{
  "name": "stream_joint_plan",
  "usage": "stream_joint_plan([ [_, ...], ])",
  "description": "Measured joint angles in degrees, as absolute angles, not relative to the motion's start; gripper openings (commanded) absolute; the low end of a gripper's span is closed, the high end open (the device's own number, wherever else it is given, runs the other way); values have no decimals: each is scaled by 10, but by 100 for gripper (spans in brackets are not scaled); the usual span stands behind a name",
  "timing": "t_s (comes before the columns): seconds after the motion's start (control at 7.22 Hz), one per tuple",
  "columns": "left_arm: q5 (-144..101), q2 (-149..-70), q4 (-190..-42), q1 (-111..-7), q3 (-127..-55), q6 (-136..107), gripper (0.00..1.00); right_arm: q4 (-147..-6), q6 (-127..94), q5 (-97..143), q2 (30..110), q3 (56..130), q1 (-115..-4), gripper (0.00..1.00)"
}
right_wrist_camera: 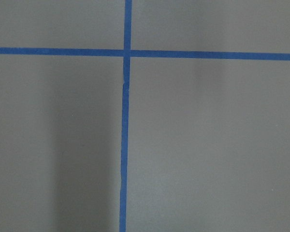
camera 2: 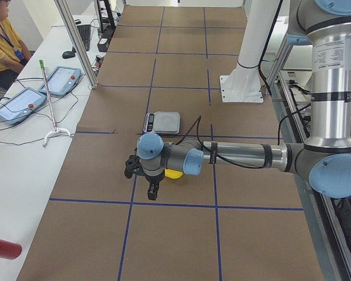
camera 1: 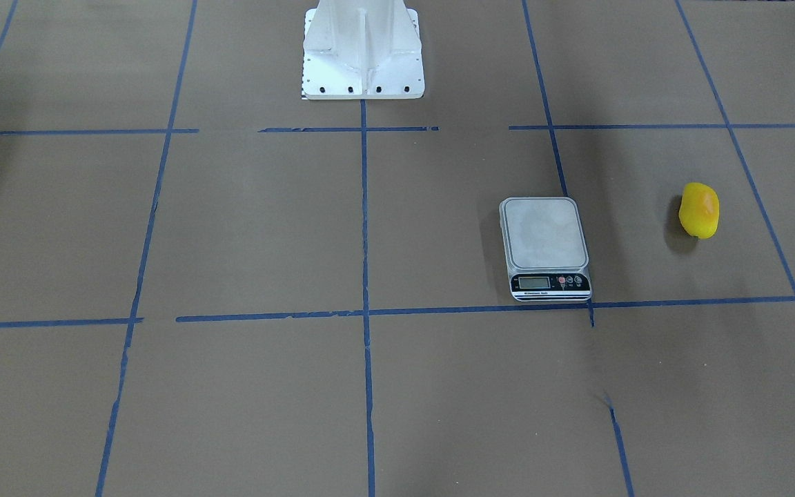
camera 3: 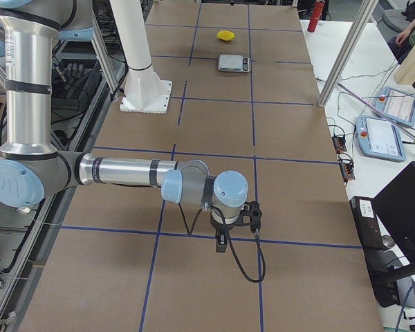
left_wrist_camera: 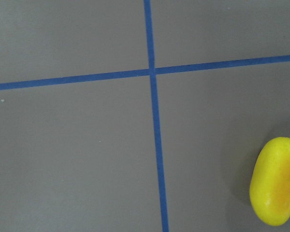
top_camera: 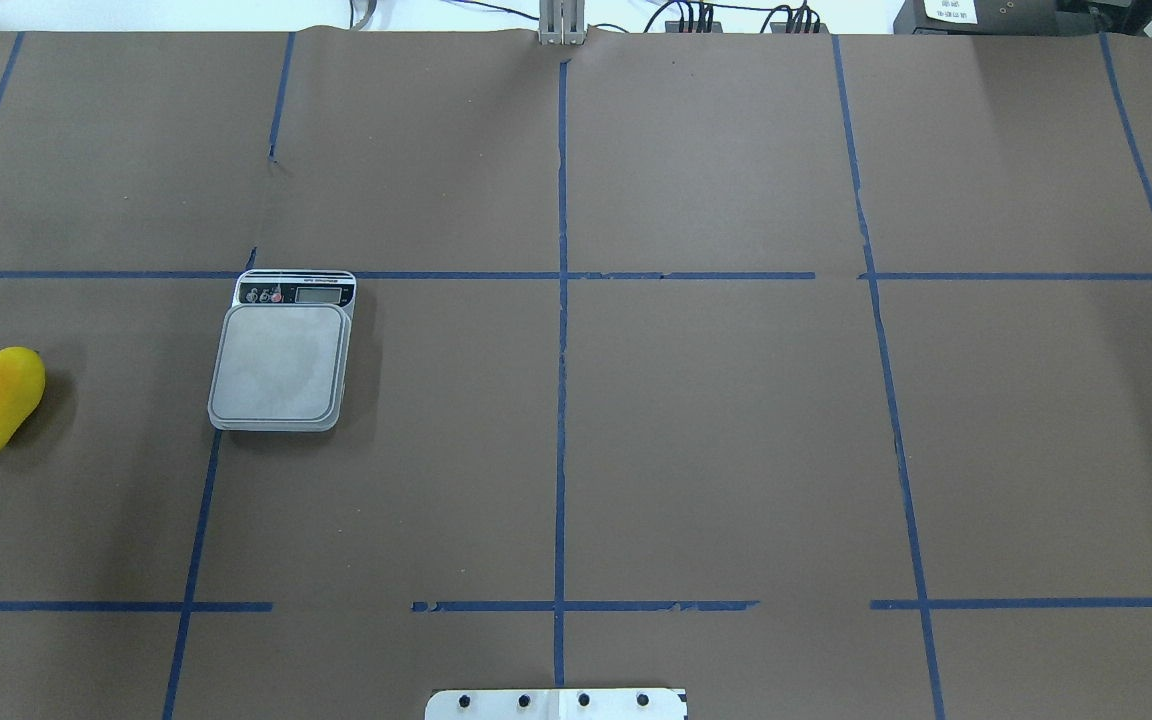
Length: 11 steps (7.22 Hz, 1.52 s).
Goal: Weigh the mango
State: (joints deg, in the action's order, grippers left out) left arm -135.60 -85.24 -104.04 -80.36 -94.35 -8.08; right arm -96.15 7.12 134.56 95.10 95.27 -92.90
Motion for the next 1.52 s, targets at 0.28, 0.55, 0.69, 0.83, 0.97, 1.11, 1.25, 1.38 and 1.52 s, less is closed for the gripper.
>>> stream_joint_plan([
  [0.28,-1357,-854,-1126,-744,-920,-123,100,-962,71,1346,951,953,-929,100],
  [0.55,-1355,-871,-1156,-671,-916,-154,100,-962,71,1346,951,953,-929,100],
  [0.69,-1353,-875,-1181,-653,-907,-164,100,-961,71,1346,951,953,-929,100],
  [0.83,-1352,-874,-1222,-644,-883,-168,100,-961,71,1346,951,953,-929,100],
  [0.97,-1352,-874,-1260,-640,-857,-171,99,-961,71,1346,951,953,-929,100],
  [1.11,-1354,-875,-1278,-637,-843,-184,99,-961,71,1346,951,953,-929,100],
  [1.25,-1358,-877,-1290,-634,-841,-207,99,-961,71,1346,951,953,-929,100],
  [1.38,-1369,-877,-1301,-631,-841,-225,99,-962,71,1346,951,953,-929,100],
  [1.52,-1380,-878,-1307,-629,-842,-234,99,-962,71,1346,951,953,-929,100],
])
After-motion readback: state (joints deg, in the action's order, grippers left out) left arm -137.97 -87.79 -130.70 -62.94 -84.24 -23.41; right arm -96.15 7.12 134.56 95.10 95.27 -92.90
